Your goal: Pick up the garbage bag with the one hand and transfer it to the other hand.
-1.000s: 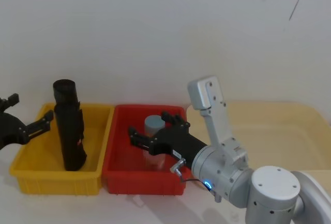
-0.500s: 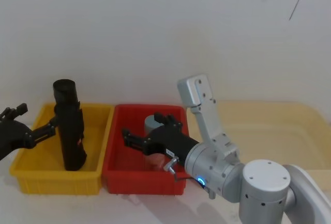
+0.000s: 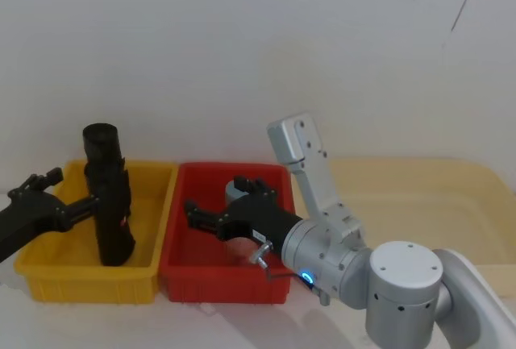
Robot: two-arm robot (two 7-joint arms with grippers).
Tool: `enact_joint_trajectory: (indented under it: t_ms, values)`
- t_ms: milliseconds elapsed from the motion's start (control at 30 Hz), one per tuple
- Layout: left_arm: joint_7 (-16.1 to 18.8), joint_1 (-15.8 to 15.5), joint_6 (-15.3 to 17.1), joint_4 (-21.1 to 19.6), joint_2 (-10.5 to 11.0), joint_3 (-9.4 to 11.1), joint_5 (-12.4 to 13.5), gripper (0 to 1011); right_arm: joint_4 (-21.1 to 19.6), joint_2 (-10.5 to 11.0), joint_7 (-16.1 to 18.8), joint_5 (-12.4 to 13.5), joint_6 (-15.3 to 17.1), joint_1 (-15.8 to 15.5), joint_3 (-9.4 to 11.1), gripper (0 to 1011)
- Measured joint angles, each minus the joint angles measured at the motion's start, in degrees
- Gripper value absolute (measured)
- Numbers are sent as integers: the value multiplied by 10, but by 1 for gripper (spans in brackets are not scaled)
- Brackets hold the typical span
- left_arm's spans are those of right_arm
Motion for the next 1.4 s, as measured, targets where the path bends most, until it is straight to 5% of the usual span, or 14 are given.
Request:
enact_joint_trajectory:
  t_ms: [700, 1400]
  values:
    - [-21, -56, -7, 62, -10, 38, 0, 1001, 32, -8, 11, -7, 3, 17, 2, 1002]
    - [-20, -73, -15, 81, -13, 48, 6, 1001, 89, -2, 26, -23, 23, 39, 3, 1002]
